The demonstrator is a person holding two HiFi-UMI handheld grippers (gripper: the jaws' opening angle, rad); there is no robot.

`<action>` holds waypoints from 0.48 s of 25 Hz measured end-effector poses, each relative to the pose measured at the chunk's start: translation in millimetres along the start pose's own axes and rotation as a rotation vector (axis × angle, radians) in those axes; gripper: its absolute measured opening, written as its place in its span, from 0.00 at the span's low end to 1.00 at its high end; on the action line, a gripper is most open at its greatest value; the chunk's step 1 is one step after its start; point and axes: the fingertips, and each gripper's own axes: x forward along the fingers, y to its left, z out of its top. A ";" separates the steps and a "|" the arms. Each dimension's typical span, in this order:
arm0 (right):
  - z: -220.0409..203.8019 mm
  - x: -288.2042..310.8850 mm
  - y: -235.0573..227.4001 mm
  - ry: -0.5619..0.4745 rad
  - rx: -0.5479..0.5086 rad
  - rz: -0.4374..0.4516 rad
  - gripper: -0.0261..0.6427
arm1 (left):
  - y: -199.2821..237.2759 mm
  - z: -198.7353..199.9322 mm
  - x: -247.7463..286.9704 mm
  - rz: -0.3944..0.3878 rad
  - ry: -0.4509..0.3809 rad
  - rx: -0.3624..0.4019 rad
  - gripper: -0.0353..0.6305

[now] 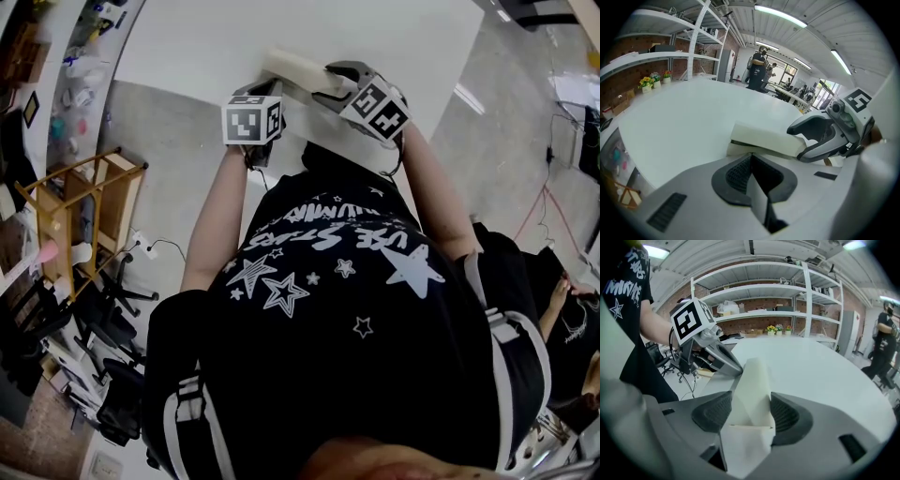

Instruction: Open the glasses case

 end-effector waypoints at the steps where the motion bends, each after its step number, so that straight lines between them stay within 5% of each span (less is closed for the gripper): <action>1: 0.3 0.1 0.1 -0.005 0.005 0.002 0.43 | 0.6 -0.6 0.2 -0.001 0.002 0.000 0.07; 12: 16.0 -22.9 -18.8 -0.094 0.010 -0.125 0.42 | 1.2 -2.0 2.6 0.000 0.012 0.000 0.07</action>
